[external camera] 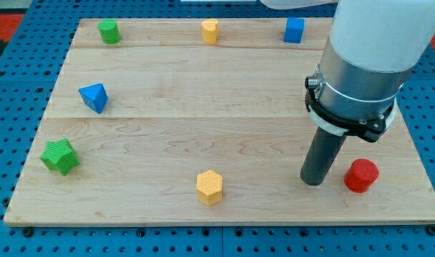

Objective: Move the red circle bottom to the red star

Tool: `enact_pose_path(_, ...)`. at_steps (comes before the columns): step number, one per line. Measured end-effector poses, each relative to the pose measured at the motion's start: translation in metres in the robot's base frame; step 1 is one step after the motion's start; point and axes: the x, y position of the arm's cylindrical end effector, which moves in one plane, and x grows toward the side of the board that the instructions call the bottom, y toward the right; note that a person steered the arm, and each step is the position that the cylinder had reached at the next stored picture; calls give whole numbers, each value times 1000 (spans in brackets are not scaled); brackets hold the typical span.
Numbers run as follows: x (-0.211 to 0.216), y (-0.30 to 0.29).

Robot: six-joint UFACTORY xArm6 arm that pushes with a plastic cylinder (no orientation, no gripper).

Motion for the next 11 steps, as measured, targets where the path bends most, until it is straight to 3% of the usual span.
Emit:
enact_pose_path(3,1,12)
enact_pose_path(4,56,21)
enact_pose_path(5,60,99)
enact_pose_path(6,36,97)
enact_pose_path(7,19,37)
enact_pose_path(8,-15,35)
enact_pose_path(10,15,76)
enact_pose_path(11,-18,96)
